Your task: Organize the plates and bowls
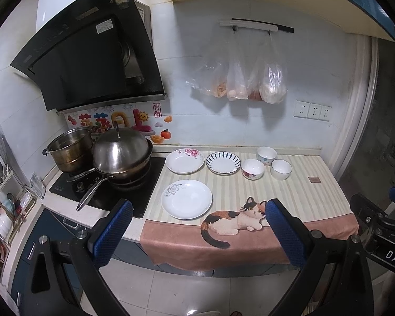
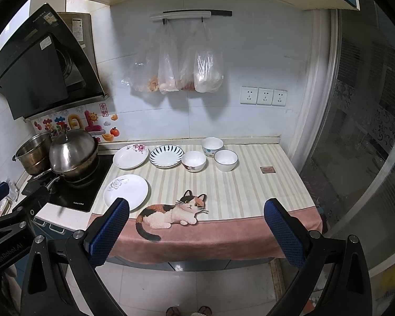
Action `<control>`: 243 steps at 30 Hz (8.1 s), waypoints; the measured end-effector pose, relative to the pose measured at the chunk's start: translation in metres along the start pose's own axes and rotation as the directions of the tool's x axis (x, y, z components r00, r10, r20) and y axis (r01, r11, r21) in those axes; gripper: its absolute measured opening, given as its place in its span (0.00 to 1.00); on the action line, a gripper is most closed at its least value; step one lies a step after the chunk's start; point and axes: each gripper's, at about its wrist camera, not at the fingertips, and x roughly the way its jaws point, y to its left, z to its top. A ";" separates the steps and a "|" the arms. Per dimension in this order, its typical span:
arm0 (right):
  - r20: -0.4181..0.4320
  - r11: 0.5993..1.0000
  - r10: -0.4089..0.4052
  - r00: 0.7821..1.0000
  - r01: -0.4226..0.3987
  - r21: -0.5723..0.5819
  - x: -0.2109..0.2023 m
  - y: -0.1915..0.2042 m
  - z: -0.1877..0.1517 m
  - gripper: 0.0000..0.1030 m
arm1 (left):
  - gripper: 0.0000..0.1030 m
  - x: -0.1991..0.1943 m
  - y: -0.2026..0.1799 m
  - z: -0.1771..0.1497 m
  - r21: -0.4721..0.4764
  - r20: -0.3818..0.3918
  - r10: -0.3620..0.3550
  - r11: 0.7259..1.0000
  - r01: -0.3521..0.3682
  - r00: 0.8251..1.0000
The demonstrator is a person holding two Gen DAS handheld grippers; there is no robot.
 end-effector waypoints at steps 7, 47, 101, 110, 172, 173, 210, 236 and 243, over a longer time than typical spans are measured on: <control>0.003 1.000 -0.002 1.000 0.002 0.000 0.001 0.000 0.002 1.00 | 1.00 0.000 0.000 0.001 -0.002 0.000 -0.002 1.000 0.002 1.000; 0.008 1.000 0.011 1.000 -0.011 -0.002 0.000 -0.002 0.002 1.00 | 1.00 -0.003 -0.004 0.009 -0.010 0.012 0.007 1.000 -0.007 1.000; -0.712 0.922 0.379 0.592 -0.305 0.237 0.656 0.203 -0.071 0.16 | 0.34 0.578 0.165 -0.073 -0.079 -0.723 -0.111 0.994 0.078 0.682; -0.718 0.910 0.402 0.568 -0.337 0.242 0.645 0.179 -0.067 0.15 | 0.34 0.556 0.153 -0.069 -0.117 -0.705 -0.126 0.991 0.061 0.698; -0.554 0.881 0.430 0.713 -0.465 0.085 0.695 0.165 0.122 0.43 | 0.38 0.606 0.158 0.026 -0.358 -0.618 -0.093 0.918 -0.173 0.781; -0.561 0.880 0.416 0.716 -0.472 0.051 0.711 0.182 0.127 0.43 | 0.38 0.610 0.161 0.026 -0.364 -0.618 -0.095 0.914 -0.177 0.781; -0.646 0.861 0.377 0.664 -0.508 -0.020 0.807 0.239 0.120 0.08 | 0.32 0.607 0.153 0.029 -0.362 -0.595 -0.103 0.920 -0.151 0.797; -0.591 0.891 0.446 0.672 -0.398 0.219 0.594 0.047 0.022 0.09 | 0.32 0.488 0.044 -0.003 -0.163 -0.652 -0.185 0.981 0.103 0.735; -0.618 0.889 0.456 0.640 -0.351 0.293 0.585 0.018 -0.029 0.09 | 0.32 0.485 0.019 -0.030 -0.103 -0.700 -0.152 0.988 0.112 0.698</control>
